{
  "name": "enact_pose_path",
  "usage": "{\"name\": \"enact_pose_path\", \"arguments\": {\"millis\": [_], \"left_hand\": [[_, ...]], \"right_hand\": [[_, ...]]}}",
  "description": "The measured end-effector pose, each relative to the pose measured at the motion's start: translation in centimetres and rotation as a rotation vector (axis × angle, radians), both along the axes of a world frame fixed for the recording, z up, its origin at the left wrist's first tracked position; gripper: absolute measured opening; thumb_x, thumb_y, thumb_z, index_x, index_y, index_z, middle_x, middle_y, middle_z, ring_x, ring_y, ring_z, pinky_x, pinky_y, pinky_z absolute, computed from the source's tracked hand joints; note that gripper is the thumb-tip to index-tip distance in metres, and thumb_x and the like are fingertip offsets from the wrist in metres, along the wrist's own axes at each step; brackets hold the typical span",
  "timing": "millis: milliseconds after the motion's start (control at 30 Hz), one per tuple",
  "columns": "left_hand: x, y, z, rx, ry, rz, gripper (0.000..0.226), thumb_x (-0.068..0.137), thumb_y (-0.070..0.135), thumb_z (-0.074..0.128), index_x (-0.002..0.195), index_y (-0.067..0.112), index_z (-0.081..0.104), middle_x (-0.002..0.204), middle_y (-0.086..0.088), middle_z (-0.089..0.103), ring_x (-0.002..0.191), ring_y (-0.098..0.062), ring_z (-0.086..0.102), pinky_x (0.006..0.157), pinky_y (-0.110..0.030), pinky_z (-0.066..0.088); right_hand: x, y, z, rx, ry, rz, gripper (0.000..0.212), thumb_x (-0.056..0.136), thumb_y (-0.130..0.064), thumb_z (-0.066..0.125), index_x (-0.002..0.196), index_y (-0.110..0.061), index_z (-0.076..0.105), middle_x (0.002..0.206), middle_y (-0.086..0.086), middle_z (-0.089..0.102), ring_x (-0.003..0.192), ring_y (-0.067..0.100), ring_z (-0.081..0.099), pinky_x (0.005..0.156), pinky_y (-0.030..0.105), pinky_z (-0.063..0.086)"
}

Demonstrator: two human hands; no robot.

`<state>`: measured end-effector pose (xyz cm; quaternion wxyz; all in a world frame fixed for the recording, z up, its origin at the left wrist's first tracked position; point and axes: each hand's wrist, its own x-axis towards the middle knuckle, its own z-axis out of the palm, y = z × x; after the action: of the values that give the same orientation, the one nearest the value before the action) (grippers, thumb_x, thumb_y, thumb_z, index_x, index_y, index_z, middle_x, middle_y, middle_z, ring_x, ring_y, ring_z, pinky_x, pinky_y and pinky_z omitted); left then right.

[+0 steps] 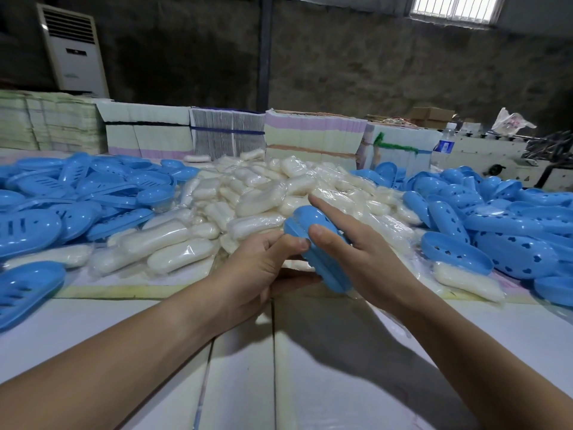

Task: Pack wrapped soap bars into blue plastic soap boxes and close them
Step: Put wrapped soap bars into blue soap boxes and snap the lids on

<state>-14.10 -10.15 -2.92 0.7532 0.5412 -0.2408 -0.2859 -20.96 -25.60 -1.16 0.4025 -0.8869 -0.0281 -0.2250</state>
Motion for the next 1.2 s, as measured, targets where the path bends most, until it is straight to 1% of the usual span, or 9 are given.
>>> {"name": "enact_pose_path", "arguments": {"millis": [100,200,367,433,600,767,967,1100,1200], "left_hand": [[0.03,-0.02,-0.05,0.003,0.005,0.001,0.024,0.099,0.010,0.053,0.112,-0.001,0.070,0.097,-0.011,0.074,0.078,-0.018,0.074,0.070,-0.025,0.060],[0.12,-0.02,-0.01,-0.005,0.013,0.023,0.023,0.098,0.012,0.055,0.110,0.001,0.071,0.096,-0.011,0.075,0.076,-0.018,0.074,0.068,-0.024,0.060],[0.00,-0.09,0.06,-0.004,0.032,0.037,0.022,0.098,0.014,0.055,0.108,0.003,0.072,0.099,-0.013,0.074,0.076,-0.019,0.074,0.070,-0.025,0.061],[-0.10,-0.12,0.15,-0.012,0.041,0.047,0.022,0.098,0.013,0.055,0.107,0.001,0.072,0.102,-0.018,0.073,0.078,-0.020,0.074,0.070,-0.025,0.061],[0.12,-0.09,0.22,-0.064,0.062,0.095,0.035,0.097,0.011,0.057,0.122,-0.012,0.062,0.132,-0.034,0.057,0.094,-0.025,0.071,0.079,-0.029,0.062],[0.09,-0.19,-0.08,-0.087,0.012,0.038,0.029,0.098,0.009,0.055,0.119,-0.008,0.065,0.112,-0.023,0.070,0.089,-0.023,0.074,0.079,-0.028,0.062],[0.05,-0.01,-0.19,-0.062,-0.061,-0.012,0.026,0.099,0.009,0.052,0.117,0.001,0.069,0.115,-0.017,0.074,0.097,-0.021,0.074,0.085,-0.029,0.061],[0.10,-0.05,-0.24,-0.037,-0.080,-0.015,0.026,0.097,0.012,0.056,0.116,0.003,0.070,0.115,-0.016,0.074,0.096,-0.022,0.074,0.086,-0.030,0.061],[-0.02,0.12,-0.33,-0.048,-0.075,-0.050,0.033,0.086,0.018,0.063,0.114,0.004,0.071,0.111,-0.015,0.075,0.096,-0.022,0.074,0.084,-0.030,0.062]], "right_hand": [[-0.14,-0.01,0.06,-0.016,-0.036,-0.011,0.053,0.085,-0.056,0.049,0.137,-0.052,0.043,0.131,-0.017,0.055,0.121,-0.005,0.047,0.104,0.021,0.034],[-0.14,0.14,0.06,-0.022,-0.077,-0.045,0.051,0.085,-0.056,0.050,0.135,-0.055,0.042,0.127,-0.006,0.059,0.115,-0.001,0.051,0.098,0.019,0.037],[0.11,-0.03,-0.14,0.018,-0.095,-0.024,0.054,0.086,-0.056,0.051,0.139,-0.049,0.044,0.133,-0.017,0.054,0.121,-0.008,0.046,0.104,0.025,0.036],[0.16,-0.13,-0.14,0.034,-0.108,-0.013,0.054,0.085,-0.056,0.053,0.138,-0.049,0.046,0.132,-0.023,0.053,0.122,-0.011,0.046,0.104,0.025,0.036],[0.14,-0.29,0.00,0.080,-0.202,-0.023,0.053,0.085,-0.055,0.056,0.136,-0.045,0.051,0.128,-0.027,0.056,0.121,-0.011,0.048,0.100,0.021,0.038],[0.35,0.10,-0.37,0.061,-0.114,0.001,0.048,0.087,-0.052,0.053,0.134,-0.050,0.049,0.129,-0.021,0.057,0.120,-0.008,0.049,0.105,0.025,0.038],[0.22,0.39,-0.49,0.082,-0.112,0.032,0.046,0.087,-0.052,0.052,0.133,-0.050,0.049,0.127,-0.028,0.055,0.121,-0.011,0.048,0.100,0.017,0.036],[0.13,0.29,-0.34,0.036,-0.080,0.055,0.044,0.087,-0.052,0.050,0.131,-0.054,0.045,0.127,-0.021,0.056,0.121,-0.005,0.049,0.104,0.022,0.037],[0.00,-0.08,-0.18,0.038,-0.019,0.091,0.045,0.087,-0.051,0.051,0.132,-0.051,0.048,0.132,-0.017,0.058,0.121,-0.005,0.050,0.105,0.024,0.038]]}}
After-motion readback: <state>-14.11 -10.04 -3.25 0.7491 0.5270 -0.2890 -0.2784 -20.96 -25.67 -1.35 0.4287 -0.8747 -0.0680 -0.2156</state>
